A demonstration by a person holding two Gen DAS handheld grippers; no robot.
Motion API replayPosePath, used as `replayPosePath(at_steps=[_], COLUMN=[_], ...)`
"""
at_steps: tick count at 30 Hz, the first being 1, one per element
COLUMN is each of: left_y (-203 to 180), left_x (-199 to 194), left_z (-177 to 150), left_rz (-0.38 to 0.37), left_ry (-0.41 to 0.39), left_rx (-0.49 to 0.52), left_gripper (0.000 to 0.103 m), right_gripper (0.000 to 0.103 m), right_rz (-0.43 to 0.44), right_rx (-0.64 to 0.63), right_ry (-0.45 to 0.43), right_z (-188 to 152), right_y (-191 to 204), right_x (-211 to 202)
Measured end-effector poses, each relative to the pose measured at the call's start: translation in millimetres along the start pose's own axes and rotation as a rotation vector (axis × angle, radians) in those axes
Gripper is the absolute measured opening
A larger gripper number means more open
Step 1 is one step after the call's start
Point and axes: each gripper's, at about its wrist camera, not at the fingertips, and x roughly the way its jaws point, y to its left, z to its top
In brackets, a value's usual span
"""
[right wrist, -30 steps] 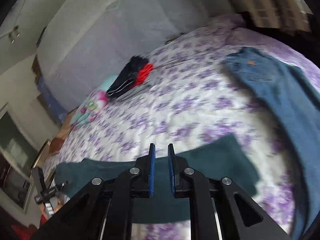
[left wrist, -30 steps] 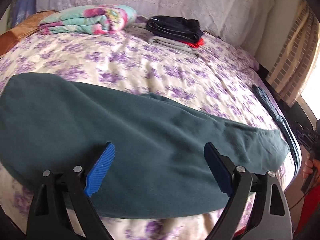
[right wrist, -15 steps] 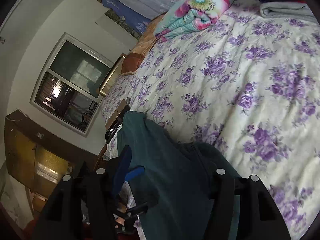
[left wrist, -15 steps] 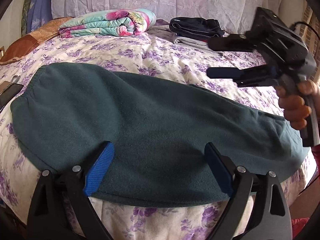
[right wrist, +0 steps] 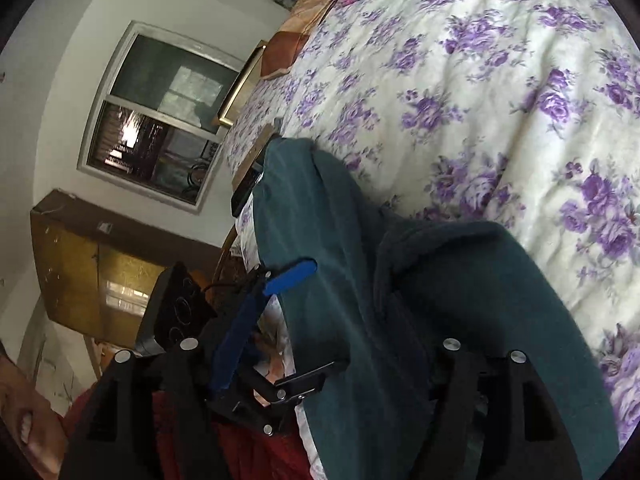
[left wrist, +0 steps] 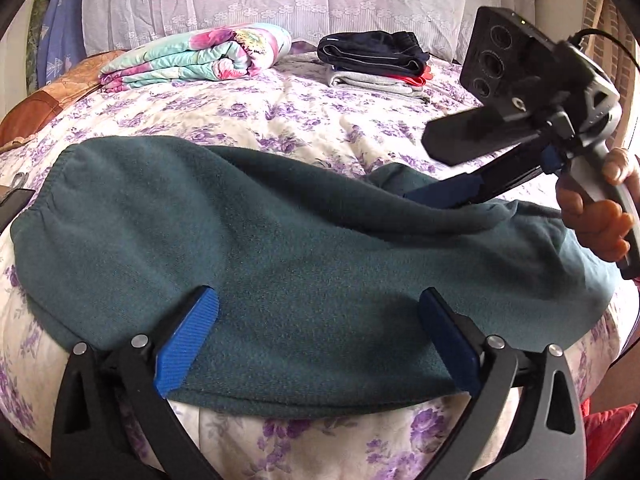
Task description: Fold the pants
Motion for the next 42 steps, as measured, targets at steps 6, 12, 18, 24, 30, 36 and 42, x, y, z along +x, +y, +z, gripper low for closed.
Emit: replayPosePath(at_steps=[6, 12, 18, 24, 30, 36, 42], left_y=[1.4, 1.0, -0.3, 1.0, 0.3, 1.2, 3.5], left_x=[-1.1, -0.1, 0.0, -0.5, -0.2, 0.4, 0.6], left_z=[0.2, 0.1, -1.1, -0.1, -0.6, 0.3, 4.5], left_rz=[-0.004, 0.002, 0.008, 0.003, 0.008, 0.008, 0.005], left_ry=[0.003, 0.002, -0.002, 0.001, -0.001, 0.003, 0.018], left_rx=[-0.004, 0.007, 0.008, 0.005, 0.006, 0.004, -0.014], left_gripper=[0.098, 0.098, 0.098, 0.098, 0.098, 0.098, 0.098], right_gripper=[0.080, 0.080, 0.051, 0.030, 0.013, 0.006, 0.004], right_rz=[-0.067, -0.038, 0.110, 0.101, 0.101, -0.127, -0.118], right_rx=[-0.064, 0.105, 0.268, 0.320, 0.314, 0.177, 0.240], right_ry=[-0.052, -0.208, -0.188, -0.193, -0.227, -0.345, -0.289], right_z=[-10.9, 3.9, 11.3, 2.2, 2.1, 29.5, 42.3], right_y=[12.6, -24.0, -45.3, -50.2, -51.8, -52.4, -88.4], right_x=[6.0, -10.1, -4.1, 1.6, -0.7, -25.6, -12.7])
